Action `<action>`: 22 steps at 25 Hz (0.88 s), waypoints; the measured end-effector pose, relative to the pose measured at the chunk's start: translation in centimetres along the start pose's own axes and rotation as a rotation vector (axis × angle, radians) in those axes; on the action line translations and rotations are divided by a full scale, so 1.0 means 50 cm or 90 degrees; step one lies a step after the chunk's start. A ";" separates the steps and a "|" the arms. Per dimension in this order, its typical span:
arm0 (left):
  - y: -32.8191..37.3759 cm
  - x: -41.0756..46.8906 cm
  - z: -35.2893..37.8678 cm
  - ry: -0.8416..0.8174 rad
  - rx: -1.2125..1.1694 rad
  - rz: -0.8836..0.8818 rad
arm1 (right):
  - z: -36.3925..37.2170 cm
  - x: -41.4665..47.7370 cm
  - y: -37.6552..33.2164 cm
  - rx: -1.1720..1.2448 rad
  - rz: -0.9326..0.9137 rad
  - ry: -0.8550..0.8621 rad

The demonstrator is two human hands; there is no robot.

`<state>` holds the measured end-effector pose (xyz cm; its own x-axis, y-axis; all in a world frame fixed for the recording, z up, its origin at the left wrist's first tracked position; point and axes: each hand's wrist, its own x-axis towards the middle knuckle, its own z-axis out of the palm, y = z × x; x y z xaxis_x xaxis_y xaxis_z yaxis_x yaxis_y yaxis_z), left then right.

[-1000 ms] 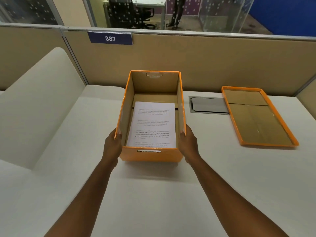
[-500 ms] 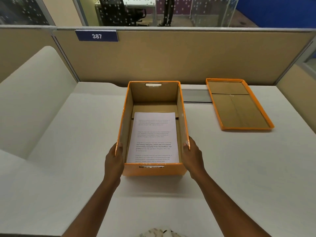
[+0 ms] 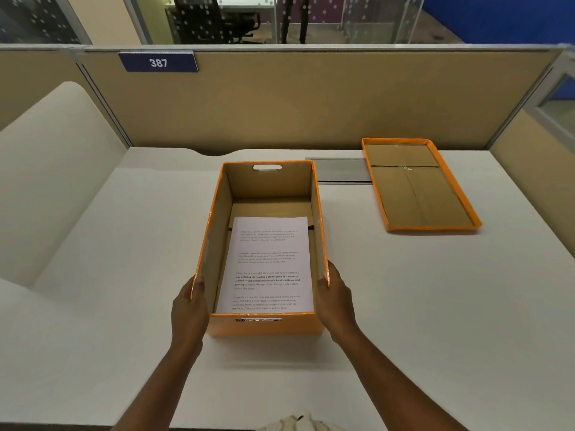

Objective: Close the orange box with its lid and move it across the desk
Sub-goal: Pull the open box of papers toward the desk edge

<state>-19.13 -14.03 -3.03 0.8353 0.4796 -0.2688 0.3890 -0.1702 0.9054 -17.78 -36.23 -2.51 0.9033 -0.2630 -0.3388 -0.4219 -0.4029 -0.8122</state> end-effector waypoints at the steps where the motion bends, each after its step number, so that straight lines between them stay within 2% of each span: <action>1: -0.005 0.005 0.001 0.000 0.006 -0.003 | 0.000 0.003 0.001 -0.002 -0.001 -0.001; 3: -0.011 0.006 0.001 0.016 0.065 -0.003 | -0.001 0.007 0.003 -0.003 -0.004 -0.012; 5: -0.009 -0.004 0.001 0.080 0.187 0.022 | -0.003 0.010 0.008 0.004 -0.003 -0.035; 8: 0.026 -0.039 0.018 0.152 0.253 0.185 | -0.017 0.022 0.025 0.042 0.008 -0.044; 11: 0.078 -0.085 0.086 0.083 0.217 0.346 | -0.048 0.056 0.052 0.058 0.016 0.021; 13: 0.113 -0.104 0.152 0.011 0.184 0.400 | -0.079 0.090 0.073 0.053 0.024 0.060; 17: 0.188 -0.124 0.315 -0.173 0.224 0.389 | -0.155 0.174 0.120 0.029 0.057 0.122; 19: 0.213 -0.118 0.405 -0.259 0.266 0.325 | -0.197 0.219 0.143 0.018 0.069 0.146; 22: 0.225 -0.079 0.528 -0.321 0.320 0.215 | -0.260 0.287 0.172 0.003 0.088 0.179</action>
<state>-7.81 -40.58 -0.48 0.9683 -0.0946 -0.2313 0.1118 -0.6639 0.7394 -9.42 -54.85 -8.17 0.7798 -0.5482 -0.3023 -0.5388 -0.3417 -0.7700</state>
